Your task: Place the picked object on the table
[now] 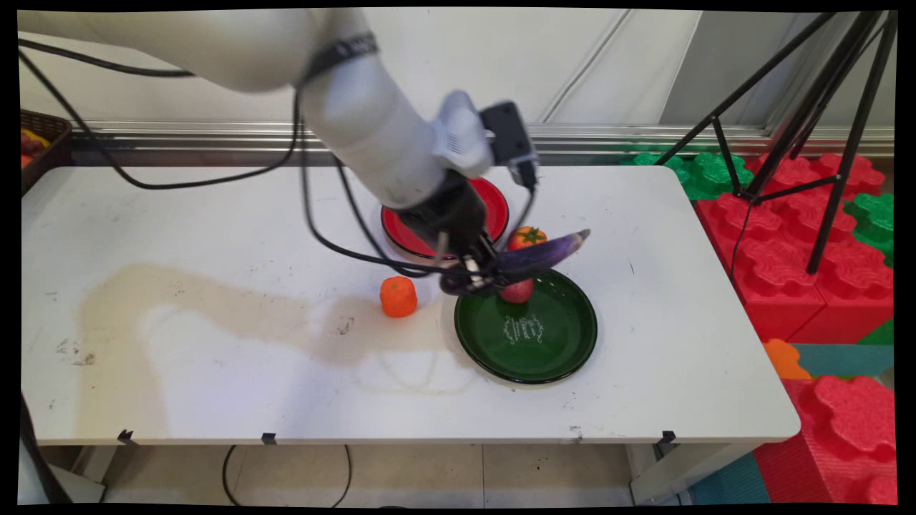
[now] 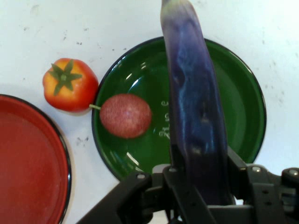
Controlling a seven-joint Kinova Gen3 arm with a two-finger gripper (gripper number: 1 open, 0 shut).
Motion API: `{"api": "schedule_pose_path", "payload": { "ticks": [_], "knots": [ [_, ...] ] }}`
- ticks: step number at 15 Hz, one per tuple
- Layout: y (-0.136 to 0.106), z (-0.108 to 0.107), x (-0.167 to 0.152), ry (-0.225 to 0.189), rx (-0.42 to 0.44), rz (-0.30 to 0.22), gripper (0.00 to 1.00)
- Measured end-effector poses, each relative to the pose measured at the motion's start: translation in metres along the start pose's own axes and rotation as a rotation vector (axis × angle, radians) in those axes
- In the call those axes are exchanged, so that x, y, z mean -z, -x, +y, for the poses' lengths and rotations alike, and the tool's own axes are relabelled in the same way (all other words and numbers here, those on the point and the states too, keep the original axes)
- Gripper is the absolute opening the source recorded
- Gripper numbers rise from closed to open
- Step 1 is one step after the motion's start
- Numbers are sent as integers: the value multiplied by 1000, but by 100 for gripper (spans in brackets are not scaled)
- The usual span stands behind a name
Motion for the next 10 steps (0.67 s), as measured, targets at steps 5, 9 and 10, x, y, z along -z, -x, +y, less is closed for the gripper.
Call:
{"api": "schedule_pose_path", "payload": {
  "ticks": [5, 9, 10],
  "knots": [
    [29, -13, 38, 31, -31, -13, 0],
    [66, -18, 68, 44, -17, -48, 0],
    [77, -19, 75, 45, -10, -59, 0]
  ]
}}
